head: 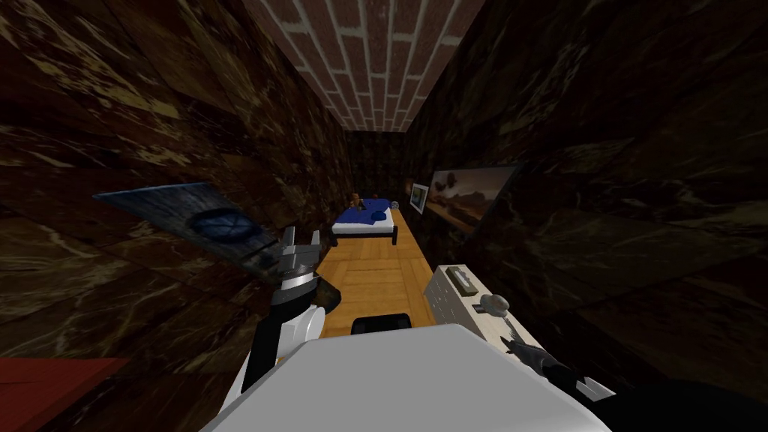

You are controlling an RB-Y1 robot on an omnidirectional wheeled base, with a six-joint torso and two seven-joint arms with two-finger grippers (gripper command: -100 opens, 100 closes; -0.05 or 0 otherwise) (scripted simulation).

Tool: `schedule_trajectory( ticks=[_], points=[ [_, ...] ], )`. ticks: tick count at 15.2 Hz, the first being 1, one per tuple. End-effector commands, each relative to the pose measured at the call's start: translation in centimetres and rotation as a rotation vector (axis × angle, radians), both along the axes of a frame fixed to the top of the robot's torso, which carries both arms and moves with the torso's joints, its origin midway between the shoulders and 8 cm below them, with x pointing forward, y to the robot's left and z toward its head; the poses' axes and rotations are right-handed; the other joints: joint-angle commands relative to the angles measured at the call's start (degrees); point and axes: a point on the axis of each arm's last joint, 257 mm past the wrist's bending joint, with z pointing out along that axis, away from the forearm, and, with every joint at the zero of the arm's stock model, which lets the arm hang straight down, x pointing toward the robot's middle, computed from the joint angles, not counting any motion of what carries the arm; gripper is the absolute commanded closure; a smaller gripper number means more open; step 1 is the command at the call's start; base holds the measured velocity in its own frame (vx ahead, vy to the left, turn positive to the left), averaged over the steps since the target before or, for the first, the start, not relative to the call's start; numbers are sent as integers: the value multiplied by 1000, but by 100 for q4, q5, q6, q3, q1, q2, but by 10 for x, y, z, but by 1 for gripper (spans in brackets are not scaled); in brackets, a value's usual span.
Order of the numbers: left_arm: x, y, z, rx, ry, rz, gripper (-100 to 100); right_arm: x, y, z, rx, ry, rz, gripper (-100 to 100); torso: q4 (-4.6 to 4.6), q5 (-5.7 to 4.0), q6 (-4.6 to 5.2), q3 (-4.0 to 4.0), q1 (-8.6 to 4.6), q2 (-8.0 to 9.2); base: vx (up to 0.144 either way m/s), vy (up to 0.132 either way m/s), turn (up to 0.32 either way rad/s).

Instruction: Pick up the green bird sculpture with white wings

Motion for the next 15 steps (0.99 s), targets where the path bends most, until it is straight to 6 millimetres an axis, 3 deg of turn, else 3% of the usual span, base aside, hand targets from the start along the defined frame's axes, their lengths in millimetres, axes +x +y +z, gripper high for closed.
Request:
schedule_trajectory(
  ticks=[1,4,5,8,9,13,15],
  points=[
    [0,0,0,0,0,0,0,-18,-15,3,-32,41,-7,-100,0,0,0,0,0,0,38,15,65],
    [0,0,0,0,0,0,0,-17,-15,3,-33,42,-9,-100,2,-2,2,6,-4,11,11,5,6],
    [0,0,0,0,0,0,0,-12,-7,-8,-33,44,-18,-100,3,-3,2,8,-5,15,-17,-43,42],
    [0,0,0,0,0,0,0,-10,-4,-11,-30,42,-21,-100,7,-13,-1,18,-50,31,-36,-102,88],
    [0,0,0,0,0,0,0,-10,-4,-12,-32,44,-21,100,7,-13,2,17,-46,30,-7,-29,8],
    [0,0,0,0,0,0,0,-11,-8,-10,-40,46,-23,100,5,-32,-4,11,-20,18,-2,-12,-4],
    [0,0,0,0,0,0,0,-17,-14,1,-34,44,-10,100,3,-30,3,9,-3,17,14,82,-89]
  ],
)
